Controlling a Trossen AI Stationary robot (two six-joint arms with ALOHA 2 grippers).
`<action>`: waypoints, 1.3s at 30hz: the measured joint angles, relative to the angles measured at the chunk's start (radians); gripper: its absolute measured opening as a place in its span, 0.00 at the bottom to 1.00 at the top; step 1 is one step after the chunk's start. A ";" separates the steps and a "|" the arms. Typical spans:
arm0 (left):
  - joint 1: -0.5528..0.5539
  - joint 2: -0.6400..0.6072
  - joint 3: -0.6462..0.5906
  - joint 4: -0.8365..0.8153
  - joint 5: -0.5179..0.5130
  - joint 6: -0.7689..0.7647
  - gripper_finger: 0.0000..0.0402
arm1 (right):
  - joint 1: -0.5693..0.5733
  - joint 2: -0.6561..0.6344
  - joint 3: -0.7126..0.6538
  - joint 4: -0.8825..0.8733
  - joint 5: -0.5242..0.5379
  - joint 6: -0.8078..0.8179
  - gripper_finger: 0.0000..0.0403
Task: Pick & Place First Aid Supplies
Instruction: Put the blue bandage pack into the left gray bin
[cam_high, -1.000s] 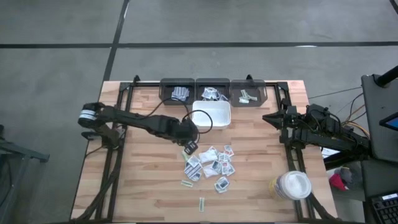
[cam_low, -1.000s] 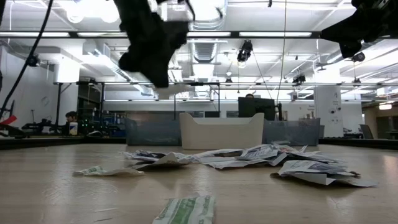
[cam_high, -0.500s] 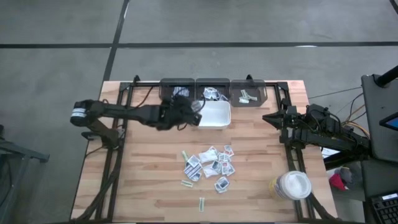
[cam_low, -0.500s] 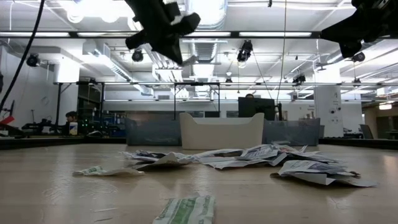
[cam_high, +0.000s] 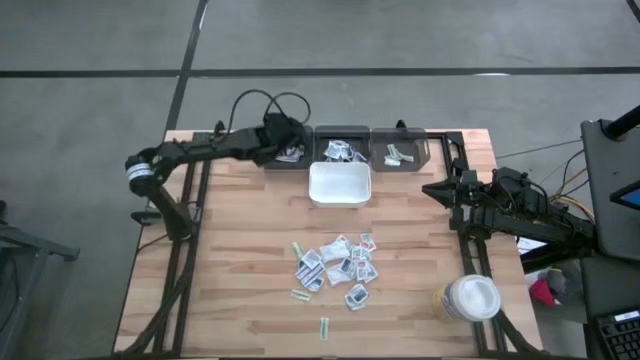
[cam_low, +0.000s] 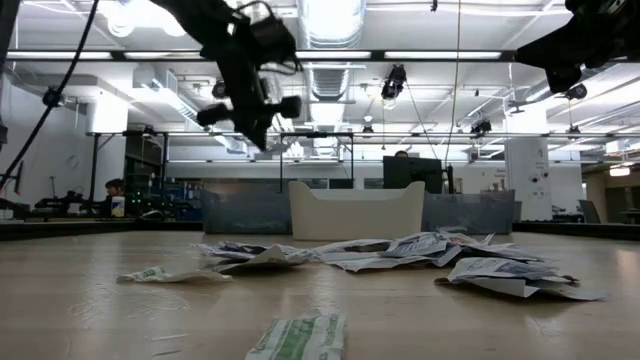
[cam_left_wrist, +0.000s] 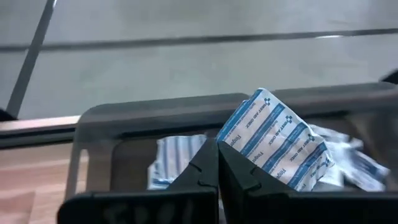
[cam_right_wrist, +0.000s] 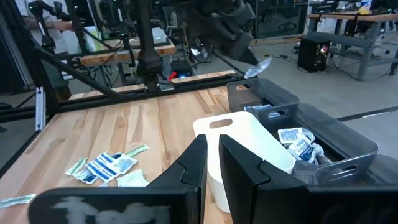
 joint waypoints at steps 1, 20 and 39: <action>0.024 0.011 0.000 0.001 0.015 0.000 0.00 | 0.000 0.000 0.000 0.000 0.000 0.000 0.10; 0.167 0.292 0.084 0.003 0.117 0.156 0.00 | 0.000 0.000 0.000 0.000 0.000 0.000 0.10; 0.179 0.362 0.160 -0.063 0.135 0.341 0.17 | 0.000 0.000 0.000 0.000 0.000 -0.001 0.10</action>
